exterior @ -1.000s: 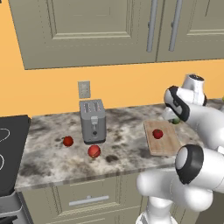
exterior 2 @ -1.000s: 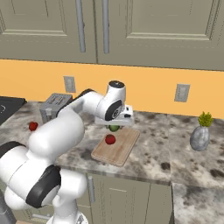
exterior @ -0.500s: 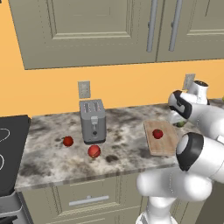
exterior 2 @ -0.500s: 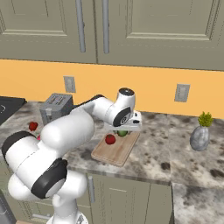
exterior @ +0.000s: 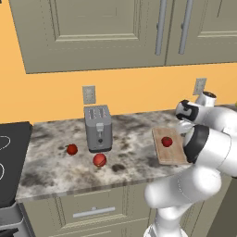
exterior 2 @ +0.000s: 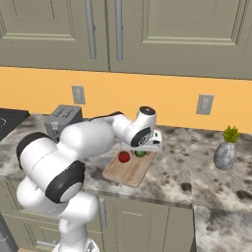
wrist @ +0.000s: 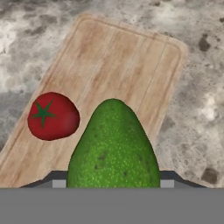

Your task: Place the avocado, onion, tomato, and bell pepper on the cutting board.

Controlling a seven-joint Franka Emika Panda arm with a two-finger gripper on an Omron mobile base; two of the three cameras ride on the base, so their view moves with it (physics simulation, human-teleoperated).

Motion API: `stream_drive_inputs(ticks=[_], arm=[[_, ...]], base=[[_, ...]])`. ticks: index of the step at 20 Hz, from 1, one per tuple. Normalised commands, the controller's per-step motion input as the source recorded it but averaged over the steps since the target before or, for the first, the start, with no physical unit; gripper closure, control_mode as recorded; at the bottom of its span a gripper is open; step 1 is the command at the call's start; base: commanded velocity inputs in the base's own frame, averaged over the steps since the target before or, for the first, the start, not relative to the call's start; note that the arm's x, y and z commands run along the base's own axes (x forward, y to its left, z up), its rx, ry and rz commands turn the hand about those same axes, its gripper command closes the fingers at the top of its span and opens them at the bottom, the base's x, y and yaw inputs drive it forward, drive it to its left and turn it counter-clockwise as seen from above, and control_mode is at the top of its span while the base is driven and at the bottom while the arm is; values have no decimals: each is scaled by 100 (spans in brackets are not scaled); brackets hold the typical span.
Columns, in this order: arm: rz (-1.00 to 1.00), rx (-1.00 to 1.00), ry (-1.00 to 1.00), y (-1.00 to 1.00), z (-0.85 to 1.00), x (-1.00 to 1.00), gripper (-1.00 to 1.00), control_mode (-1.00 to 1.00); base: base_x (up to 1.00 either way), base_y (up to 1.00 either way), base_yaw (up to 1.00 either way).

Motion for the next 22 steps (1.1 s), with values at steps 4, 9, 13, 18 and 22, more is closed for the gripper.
stream_drive_inputs(ticks=[4,9,13,18,22], arm=[[0,3,1,-3,-27,14,100,-100],[0,1,2,0,-25,18,100,-100],[0,0,0,0,-20,13,100,-100],[0,0,0,0,-27,10,100,-100],[0,0,0,0,-21,6,100,-100]], base=[[0,0,0],[0,0,0],[0,0,0],[0,0,0],[0,0,0]])
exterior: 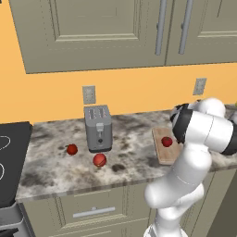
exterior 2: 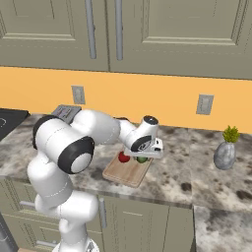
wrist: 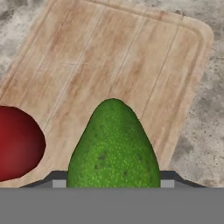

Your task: Place the avocado, onion, tomato, and bell pepper on the cutting board.

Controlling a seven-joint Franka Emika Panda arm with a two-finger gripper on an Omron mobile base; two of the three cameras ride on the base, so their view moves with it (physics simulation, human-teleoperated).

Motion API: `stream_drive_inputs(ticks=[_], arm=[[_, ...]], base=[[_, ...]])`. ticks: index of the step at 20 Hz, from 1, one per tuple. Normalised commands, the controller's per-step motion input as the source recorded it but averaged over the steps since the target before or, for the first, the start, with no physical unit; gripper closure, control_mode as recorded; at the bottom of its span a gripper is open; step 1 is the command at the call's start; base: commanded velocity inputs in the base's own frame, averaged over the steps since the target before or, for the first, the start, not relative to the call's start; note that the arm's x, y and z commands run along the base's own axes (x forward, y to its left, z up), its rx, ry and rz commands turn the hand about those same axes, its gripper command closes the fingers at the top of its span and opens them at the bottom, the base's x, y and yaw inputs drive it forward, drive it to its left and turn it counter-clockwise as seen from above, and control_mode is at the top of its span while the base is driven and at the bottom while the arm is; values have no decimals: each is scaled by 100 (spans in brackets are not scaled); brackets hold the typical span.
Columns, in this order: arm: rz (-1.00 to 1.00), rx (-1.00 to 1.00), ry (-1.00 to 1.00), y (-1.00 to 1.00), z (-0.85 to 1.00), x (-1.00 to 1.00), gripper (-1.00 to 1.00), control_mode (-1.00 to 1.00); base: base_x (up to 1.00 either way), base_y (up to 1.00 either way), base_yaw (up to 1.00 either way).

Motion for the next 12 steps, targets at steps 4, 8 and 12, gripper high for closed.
stream_drive_inputs(ticks=[4,8,12], arm=[[0,0,0,0,-24,7,100,-100],[0,0,1,1,-28,9,100,-100],[0,0,1,3,-29,3,-100,-100]], base=[[0,0,0],[0,0,0],[0,0,0]])
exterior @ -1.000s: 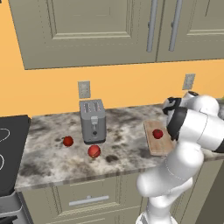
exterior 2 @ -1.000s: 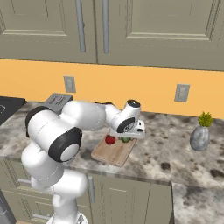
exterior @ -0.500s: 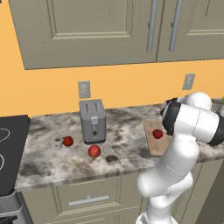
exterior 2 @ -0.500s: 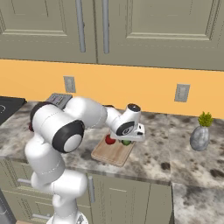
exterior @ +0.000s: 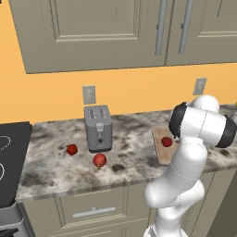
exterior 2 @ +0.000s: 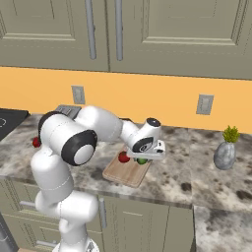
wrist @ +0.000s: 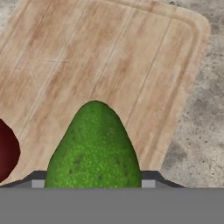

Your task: Place the avocado, onion, tomato, and bell pepper on the cutting board.

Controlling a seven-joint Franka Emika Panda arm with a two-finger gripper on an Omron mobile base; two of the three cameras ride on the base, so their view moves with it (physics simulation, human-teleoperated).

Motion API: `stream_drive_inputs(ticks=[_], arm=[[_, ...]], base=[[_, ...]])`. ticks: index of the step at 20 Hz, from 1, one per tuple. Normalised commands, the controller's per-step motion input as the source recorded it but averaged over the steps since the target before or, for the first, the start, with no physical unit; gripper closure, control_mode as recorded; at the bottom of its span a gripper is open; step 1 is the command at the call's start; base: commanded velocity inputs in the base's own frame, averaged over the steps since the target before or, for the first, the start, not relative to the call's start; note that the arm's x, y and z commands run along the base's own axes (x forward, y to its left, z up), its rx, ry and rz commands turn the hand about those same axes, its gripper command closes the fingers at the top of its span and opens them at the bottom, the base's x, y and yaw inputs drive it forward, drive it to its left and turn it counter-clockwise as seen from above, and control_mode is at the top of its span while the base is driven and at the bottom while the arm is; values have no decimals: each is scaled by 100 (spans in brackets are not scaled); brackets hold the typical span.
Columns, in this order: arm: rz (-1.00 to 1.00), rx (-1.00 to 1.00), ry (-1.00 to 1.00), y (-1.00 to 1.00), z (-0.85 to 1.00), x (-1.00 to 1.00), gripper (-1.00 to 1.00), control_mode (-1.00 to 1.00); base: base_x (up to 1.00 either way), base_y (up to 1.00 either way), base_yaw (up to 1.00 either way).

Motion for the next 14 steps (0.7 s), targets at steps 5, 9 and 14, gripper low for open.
stream_drive_inputs(ticks=[5,9,14], arm=[[0,0,0,0,3,0,-100,-100],[0,0,0,9,28,0,-100,-100],[0,0,0,27,27,0,-100,-100]], base=[[0,0,0],[0,0,0],[0,0,0]])
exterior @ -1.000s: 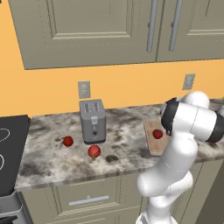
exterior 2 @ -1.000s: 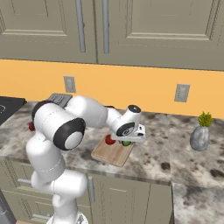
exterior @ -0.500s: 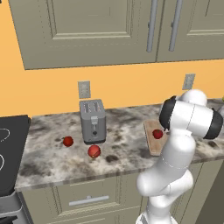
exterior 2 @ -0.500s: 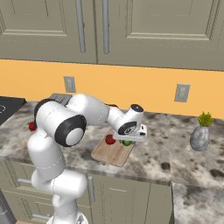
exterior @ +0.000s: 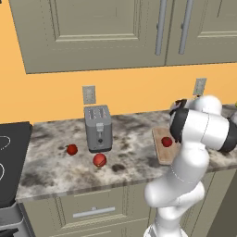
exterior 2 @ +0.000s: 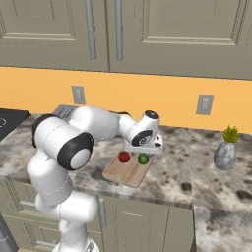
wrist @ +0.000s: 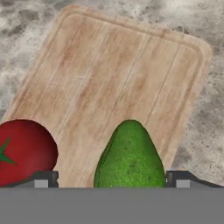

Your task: Place the avocado, onion, tomato, and bell pepper on the cutting board.

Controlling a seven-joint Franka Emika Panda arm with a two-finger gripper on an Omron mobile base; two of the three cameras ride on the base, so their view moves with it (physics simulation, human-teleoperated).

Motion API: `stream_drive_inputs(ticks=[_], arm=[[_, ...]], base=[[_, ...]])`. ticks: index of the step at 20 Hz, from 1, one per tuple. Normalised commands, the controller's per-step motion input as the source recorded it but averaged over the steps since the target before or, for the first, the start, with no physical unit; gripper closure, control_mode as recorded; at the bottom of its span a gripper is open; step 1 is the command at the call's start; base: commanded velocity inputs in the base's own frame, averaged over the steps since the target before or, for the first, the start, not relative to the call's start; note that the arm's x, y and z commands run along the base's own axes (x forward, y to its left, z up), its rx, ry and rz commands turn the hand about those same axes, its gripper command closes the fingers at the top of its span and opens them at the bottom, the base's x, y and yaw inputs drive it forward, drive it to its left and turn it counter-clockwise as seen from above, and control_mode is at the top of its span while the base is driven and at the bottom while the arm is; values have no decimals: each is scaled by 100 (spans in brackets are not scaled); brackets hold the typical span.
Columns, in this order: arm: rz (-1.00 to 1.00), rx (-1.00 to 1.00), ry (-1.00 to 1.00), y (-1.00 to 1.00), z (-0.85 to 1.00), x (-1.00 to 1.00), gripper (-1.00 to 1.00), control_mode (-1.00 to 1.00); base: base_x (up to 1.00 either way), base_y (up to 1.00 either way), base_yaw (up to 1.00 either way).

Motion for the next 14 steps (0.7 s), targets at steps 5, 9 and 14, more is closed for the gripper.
stream_drive_inputs(ticks=[5,9,14], arm=[[0,0,-5,37,82,-26,-100,-100],[0,0,-13,62,81,-52,-100,-100],[0,-1,-20,71,68,-75,-100,-100]], base=[[0,0,0],[0,0,0],[0,0,0]])
